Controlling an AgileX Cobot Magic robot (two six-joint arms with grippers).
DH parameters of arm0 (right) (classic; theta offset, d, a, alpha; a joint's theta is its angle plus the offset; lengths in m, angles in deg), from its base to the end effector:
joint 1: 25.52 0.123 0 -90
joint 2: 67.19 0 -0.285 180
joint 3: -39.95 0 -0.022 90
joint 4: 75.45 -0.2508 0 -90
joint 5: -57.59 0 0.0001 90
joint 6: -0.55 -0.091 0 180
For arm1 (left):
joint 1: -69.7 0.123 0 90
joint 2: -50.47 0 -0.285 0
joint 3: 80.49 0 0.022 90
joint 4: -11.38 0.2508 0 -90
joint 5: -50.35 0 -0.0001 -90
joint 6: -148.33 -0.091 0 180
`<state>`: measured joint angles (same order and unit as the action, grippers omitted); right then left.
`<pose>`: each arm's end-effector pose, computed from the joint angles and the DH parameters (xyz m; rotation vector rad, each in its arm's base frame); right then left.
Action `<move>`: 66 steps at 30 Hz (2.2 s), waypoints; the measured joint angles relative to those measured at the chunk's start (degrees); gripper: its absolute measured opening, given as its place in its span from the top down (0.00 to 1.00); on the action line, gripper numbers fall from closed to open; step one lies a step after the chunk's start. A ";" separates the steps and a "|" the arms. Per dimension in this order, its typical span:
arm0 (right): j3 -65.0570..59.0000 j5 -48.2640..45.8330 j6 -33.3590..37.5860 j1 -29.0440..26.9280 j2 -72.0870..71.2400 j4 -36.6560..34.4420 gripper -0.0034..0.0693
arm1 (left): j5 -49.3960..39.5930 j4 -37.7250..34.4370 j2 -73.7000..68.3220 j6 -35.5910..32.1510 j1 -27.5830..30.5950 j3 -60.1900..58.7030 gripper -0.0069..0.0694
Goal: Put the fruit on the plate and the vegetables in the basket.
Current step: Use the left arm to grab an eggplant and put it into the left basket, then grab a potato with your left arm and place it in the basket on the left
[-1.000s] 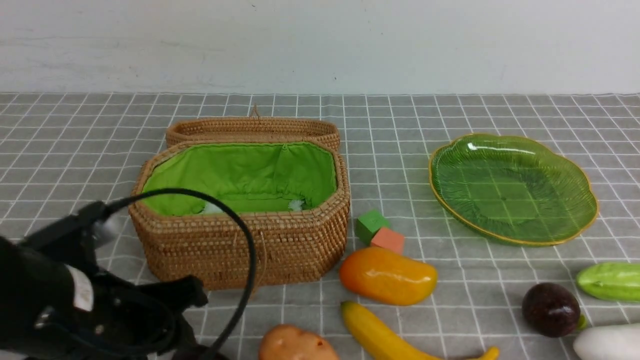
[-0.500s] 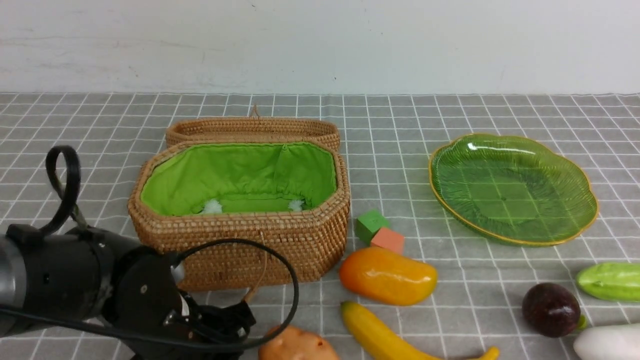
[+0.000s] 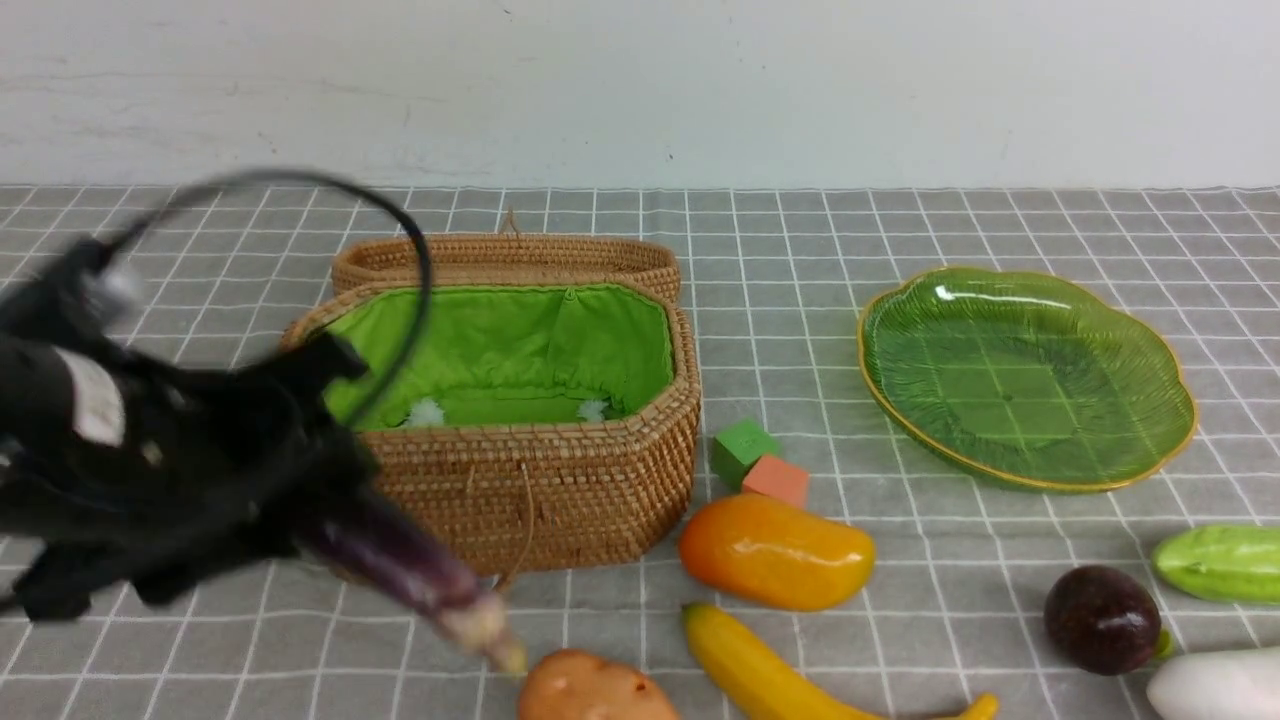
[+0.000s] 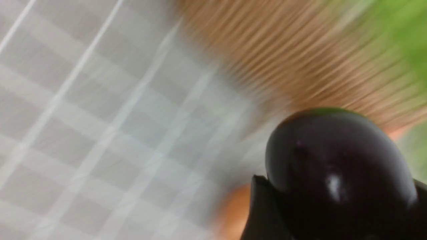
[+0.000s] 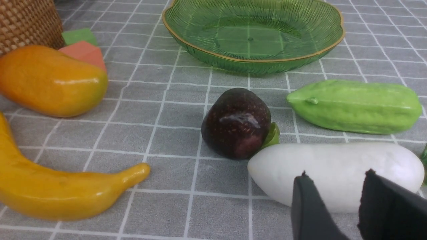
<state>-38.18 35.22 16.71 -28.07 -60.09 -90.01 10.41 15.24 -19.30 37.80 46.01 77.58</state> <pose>0.0522 0.0064 0.1745 -0.0679 1.8641 0.0266 0.2037 -0.0851 0.3446 -0.9039 2.2410 -0.7328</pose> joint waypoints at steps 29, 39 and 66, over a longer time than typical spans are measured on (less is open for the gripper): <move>0.00 0.00 0.00 0.00 0.00 0.00 0.62 | 19.72 4.71 -25.59 0.27 7.04 11.73 0.16; 0.00 0.00 0.00 0.00 0.00 0.00 0.62 | 0.56 2.11 -13.92 -36.62 7.04 11.79 0.16; 0.00 0.00 0.00 0.00 0.00 0.00 0.62 | -14.88 -15.74 -25.01 -27.10 -15.60 8.07 0.13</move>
<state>-38.18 35.22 16.71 -28.07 -60.09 -90.01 -4.46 -0.50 -44.31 10.69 30.41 85.65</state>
